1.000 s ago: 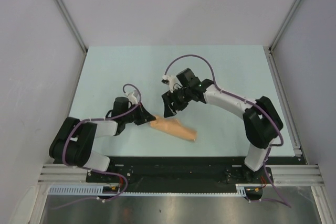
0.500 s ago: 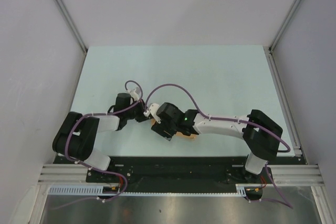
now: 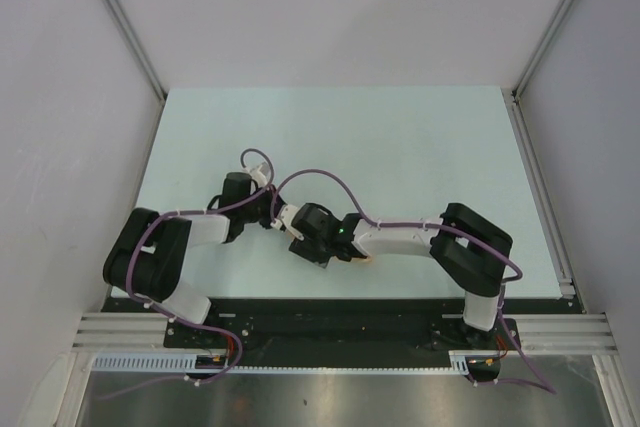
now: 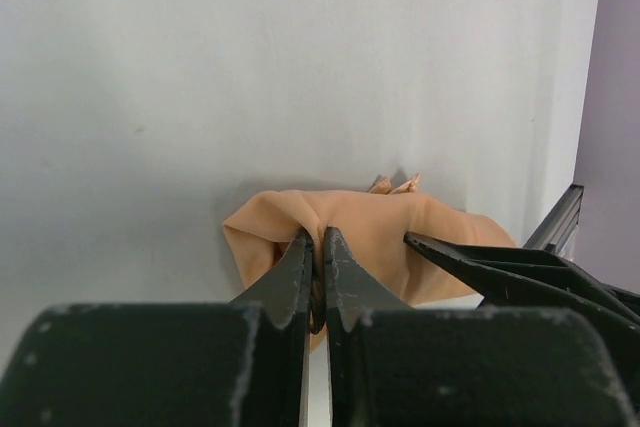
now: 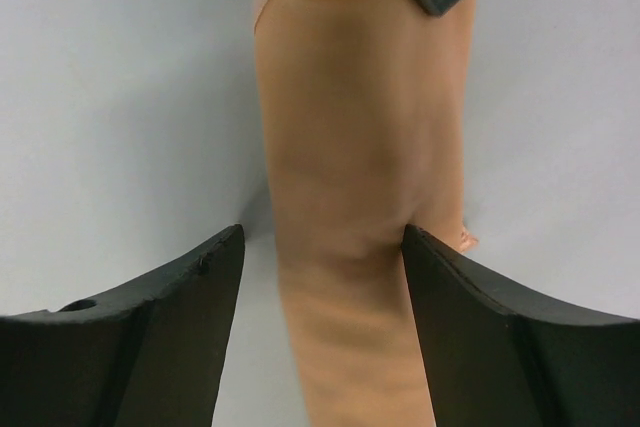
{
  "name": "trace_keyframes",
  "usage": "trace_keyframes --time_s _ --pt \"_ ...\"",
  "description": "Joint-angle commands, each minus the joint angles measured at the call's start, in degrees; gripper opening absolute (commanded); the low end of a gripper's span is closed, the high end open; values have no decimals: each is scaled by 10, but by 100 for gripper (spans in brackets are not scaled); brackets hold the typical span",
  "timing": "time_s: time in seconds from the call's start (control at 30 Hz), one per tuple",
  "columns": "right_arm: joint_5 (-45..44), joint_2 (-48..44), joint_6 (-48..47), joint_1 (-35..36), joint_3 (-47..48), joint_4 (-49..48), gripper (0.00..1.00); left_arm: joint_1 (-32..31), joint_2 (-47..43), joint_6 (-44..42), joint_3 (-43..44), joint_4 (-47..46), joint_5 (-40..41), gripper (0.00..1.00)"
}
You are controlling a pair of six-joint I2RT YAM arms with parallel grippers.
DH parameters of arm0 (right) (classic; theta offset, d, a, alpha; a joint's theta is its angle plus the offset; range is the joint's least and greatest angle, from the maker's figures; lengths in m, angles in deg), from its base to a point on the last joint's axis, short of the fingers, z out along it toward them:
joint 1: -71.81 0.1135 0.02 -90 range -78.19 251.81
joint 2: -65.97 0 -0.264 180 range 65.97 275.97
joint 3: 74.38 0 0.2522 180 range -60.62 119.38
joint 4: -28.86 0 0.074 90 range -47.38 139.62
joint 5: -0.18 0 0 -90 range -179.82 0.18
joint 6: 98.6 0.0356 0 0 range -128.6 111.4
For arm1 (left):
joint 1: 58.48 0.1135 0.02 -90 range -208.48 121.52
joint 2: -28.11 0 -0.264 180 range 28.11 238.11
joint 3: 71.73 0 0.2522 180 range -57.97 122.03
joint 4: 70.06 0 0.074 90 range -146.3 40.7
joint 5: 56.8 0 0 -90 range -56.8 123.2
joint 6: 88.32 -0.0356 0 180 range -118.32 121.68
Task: Fold the napkin, place the utensils inside, and roll it up
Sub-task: Roll the napkin with the utensil
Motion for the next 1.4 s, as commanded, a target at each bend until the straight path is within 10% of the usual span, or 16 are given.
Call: trace_keyframes --time_s 0.0,0.6,0.97,1.37 --pt "-37 27 -24 -8 16 0 70 -2 0 0 28 -9 -5 5" --pt "211 39 23 -112 49 53 38 5 -96 -35 61 69 66 72" --pt "386 67 53 -208 76 65 36 -9 -77 -7 13 -25 12 71" --pt "456 100 64 -249 98 67 36 -26 -9 16 20 -75 -18 42"
